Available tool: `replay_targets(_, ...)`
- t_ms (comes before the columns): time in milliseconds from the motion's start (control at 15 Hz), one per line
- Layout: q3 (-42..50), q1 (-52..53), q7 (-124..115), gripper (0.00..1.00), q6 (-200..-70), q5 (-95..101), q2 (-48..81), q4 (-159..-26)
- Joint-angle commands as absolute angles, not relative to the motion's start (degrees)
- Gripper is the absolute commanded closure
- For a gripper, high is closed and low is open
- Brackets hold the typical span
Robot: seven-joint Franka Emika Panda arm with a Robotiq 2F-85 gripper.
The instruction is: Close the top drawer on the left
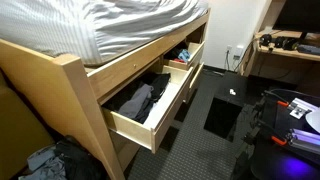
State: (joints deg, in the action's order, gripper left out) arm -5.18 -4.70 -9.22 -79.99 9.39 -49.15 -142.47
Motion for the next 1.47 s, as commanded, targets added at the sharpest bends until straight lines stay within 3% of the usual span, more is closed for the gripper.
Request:
replay_targets(0,-4.5,-3.6,-9.9,0.00,-79.8,9.8,-49.0,-142.4)
replay_targets(133,-5.6,-4.6,-10.4,0.00,-73.8,11.4,-47.6,-141.2)
replay_targets(200,-11.0,-2.4,-17.4,0.00,-74.6,7.0,-50.6,-148.6)
replay_targets(533,-19.7,3.1,-26.8,0.00,-69.3,-9.0,-45.8,-156.2)
replay_targets(600,-16.4,1.9,-23.6,0.00,-70.4,-4.7,-48.2,-153.9)
replay_targets(933,-16.5,2.6,-24.6,0.00,-70.6,-5.0,-48.2,-154.4)
replay_targets(1133,-17.8,1.5,-35.4,0.00,-65.8,-16.4,-55.0,-151.5)
replay_targets(1400,-20.9,-1.6,-46.6,0.00,-71.1,-24.6,-55.3,-149.9)
